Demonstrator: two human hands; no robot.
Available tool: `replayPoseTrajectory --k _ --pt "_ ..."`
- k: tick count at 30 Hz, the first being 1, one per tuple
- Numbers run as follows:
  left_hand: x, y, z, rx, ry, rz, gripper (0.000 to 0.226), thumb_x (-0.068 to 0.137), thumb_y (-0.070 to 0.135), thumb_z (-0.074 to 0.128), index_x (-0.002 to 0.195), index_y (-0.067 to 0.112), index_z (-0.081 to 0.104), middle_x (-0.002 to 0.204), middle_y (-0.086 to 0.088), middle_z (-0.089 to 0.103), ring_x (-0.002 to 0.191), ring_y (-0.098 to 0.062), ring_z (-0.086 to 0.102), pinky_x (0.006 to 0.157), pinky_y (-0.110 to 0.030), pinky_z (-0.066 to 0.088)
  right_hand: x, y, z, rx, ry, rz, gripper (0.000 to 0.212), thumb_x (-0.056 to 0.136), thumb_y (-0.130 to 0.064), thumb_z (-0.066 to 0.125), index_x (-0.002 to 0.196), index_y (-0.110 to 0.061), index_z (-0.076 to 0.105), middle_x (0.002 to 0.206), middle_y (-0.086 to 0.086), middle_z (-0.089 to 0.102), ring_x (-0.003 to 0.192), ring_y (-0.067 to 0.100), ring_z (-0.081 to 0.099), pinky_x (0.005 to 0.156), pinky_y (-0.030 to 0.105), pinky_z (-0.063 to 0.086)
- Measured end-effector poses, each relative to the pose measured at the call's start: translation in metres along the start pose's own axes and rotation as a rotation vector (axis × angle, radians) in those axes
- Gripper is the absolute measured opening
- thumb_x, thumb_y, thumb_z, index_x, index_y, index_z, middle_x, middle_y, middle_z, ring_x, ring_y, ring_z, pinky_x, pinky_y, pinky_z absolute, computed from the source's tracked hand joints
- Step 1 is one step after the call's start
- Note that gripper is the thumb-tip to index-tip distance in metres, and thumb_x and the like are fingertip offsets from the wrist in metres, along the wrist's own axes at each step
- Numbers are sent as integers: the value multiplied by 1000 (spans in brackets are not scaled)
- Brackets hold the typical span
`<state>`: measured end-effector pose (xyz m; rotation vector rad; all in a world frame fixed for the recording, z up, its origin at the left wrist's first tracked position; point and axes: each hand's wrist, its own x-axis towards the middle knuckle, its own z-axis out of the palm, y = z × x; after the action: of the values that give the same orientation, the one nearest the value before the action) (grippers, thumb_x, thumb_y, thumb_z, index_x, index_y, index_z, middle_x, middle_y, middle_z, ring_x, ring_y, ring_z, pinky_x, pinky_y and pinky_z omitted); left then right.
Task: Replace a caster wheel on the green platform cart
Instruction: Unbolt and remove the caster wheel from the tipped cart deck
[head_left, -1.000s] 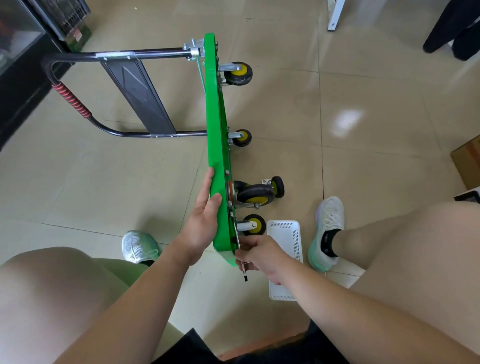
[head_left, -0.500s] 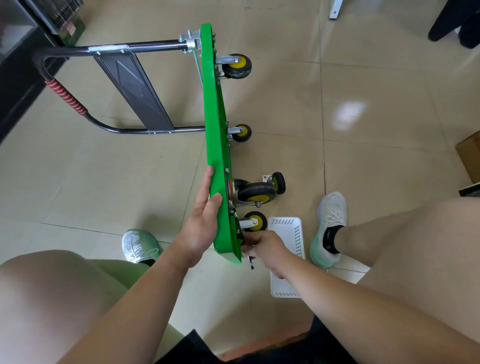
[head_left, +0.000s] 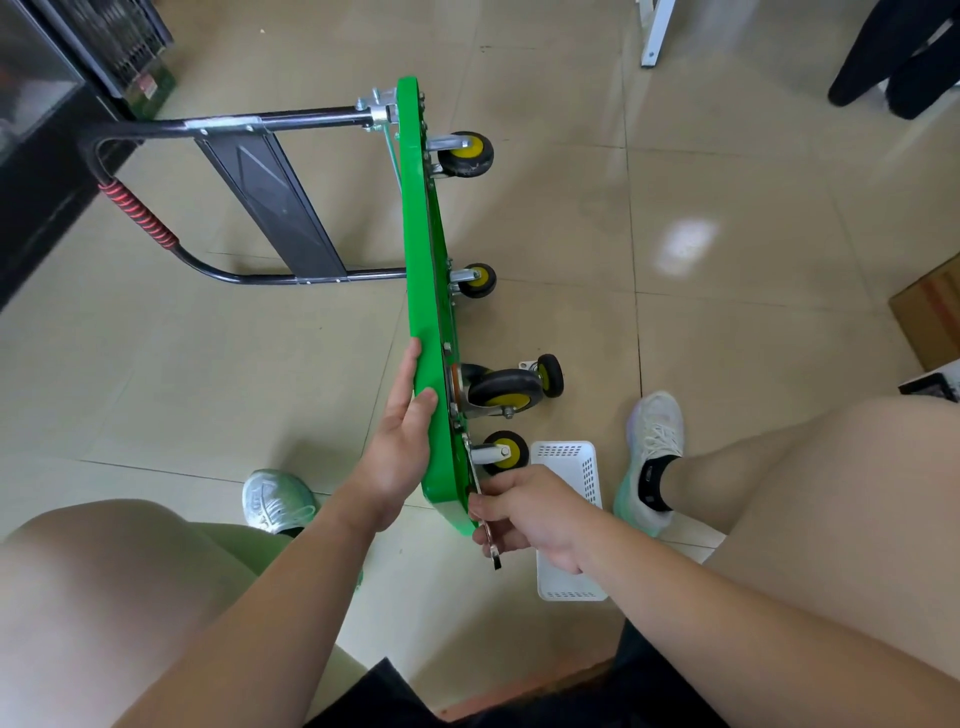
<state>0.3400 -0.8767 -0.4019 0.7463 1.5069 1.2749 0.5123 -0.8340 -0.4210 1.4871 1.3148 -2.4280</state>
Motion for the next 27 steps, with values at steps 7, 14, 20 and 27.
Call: replayPoseTrajectory --k 7,14,20,27 --pt "1 0 0 3 5 1 51 97 45 39 129 84 31 161 13 38 143 -18 46 119 -51 38 10 -10 1 23 24 22 22 93 -5 68 112 6 69 88 15 67 61 20 66 63 35 57" --pt "1 2 1 3 -7 -7 51 97 46 39 130 84 29 162 12 38 144 -19 45 119 -52 38 27 -1 -5 -25 -3 47 25 93 0 66 118 4 68 94 18 69 64 23 68 65 36 60" --pt "0 1 -1 2 -22 -20 51 98 46 38 130 84 26 161 11 38 143 -22 46 119 -52 38 61 26 -8 -90 61 16 39 89 3 70 127 -4 67 109 17 74 86 26 73 82 36 62" --pt "2 -1 -3 8 -28 -15 52 98 48 39 134 83 26 163 12 36 145 -21 44 120 -51 36 81 30 -14 -241 121 -68 37 87 -2 75 121 -16 74 108 -3 77 104 17 70 104 36 52"
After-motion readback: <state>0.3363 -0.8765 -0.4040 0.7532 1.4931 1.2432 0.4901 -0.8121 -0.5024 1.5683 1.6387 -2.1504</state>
